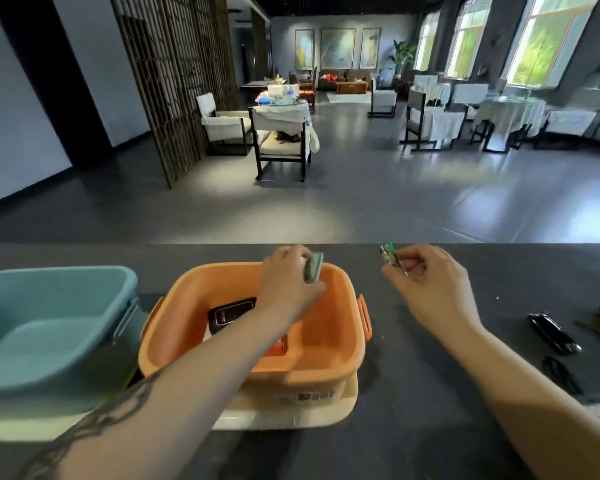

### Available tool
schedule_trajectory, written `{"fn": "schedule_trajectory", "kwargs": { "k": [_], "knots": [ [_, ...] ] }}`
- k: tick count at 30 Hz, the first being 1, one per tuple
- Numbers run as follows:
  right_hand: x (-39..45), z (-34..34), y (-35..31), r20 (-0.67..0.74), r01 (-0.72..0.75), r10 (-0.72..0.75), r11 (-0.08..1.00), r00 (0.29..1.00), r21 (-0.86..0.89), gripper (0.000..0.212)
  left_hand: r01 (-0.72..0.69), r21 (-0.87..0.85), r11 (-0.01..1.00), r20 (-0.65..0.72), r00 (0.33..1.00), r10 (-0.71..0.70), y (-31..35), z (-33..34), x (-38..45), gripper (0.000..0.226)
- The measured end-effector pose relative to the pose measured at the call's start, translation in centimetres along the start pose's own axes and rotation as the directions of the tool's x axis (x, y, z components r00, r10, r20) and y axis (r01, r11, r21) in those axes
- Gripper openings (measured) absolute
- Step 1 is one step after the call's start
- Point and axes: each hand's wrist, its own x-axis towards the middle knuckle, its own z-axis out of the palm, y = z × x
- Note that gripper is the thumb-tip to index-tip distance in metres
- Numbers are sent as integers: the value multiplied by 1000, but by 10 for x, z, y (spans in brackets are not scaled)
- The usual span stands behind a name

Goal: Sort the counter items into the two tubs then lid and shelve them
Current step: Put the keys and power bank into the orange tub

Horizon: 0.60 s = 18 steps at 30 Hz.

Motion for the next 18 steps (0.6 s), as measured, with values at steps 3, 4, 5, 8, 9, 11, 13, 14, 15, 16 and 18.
{"fn": "schedule_trajectory", "kwargs": {
  "k": [3, 4, 5, 8, 9, 11, 13, 14, 15, 16, 18],
  "knots": [
    [-7, 20, -19, 24, 11, -12, 1000, 1000, 7, 12, 3, 73, 997, 120, 993, -12, -33, 4, -5, 45],
    [-9, 24, -22, 27, 9, -10, 1000, 1000, 7, 11, -13, 111, 994, 165, 986, -6, -38, 9, -6, 46],
    [-11, 27, -25, 25, 9, -9, 1000, 1000, 1, 11, -25, 154, 988, 214, 977, -8, -42, 15, -7, 46],
    [-15, 31, -30, 20, 16, -15, 999, 1000, -38, 13, 15, 262, 965, 344, 933, -108, -44, 39, -8, 38],
    [-16, 31, -31, 20, 17, -16, 999, 1000, -47, 14, 53, 273, 961, 375, 914, -156, -44, 47, -7, 37],
    [-16, 32, -31, 16, 16, -15, 998, 1000, -54, 16, 103, 292, 951, 419, 880, -224, -44, 59, -1, 42],
    [-15, 33, -30, 22, 19, -18, 998, 1000, -55, 16, 136, 272, 953, 448, 858, -251, -44, 65, 4, 49],
    [-15, 34, -30, 31, 24, -22, 998, 999, -57, 16, 180, 242, 953, 459, 844, -277, -45, 68, 7, 58],
    [-16, 35, -29, 43, 26, -24, 998, 999, -58, 16, 222, 229, 948, 477, 823, -308, -45, 69, 9, 68],
    [-17, 36, -28, 58, 27, -23, 998, 998, -63, 15, 265, 205, 942, 499, 800, -333, -44, 69, 11, 74],
    [-17, 40, -27, 97, 33, -25, 996, 995, -82, 14, 286, 107, 952, 536, 790, -297, -46, 66, 14, 61]
  ]
}}
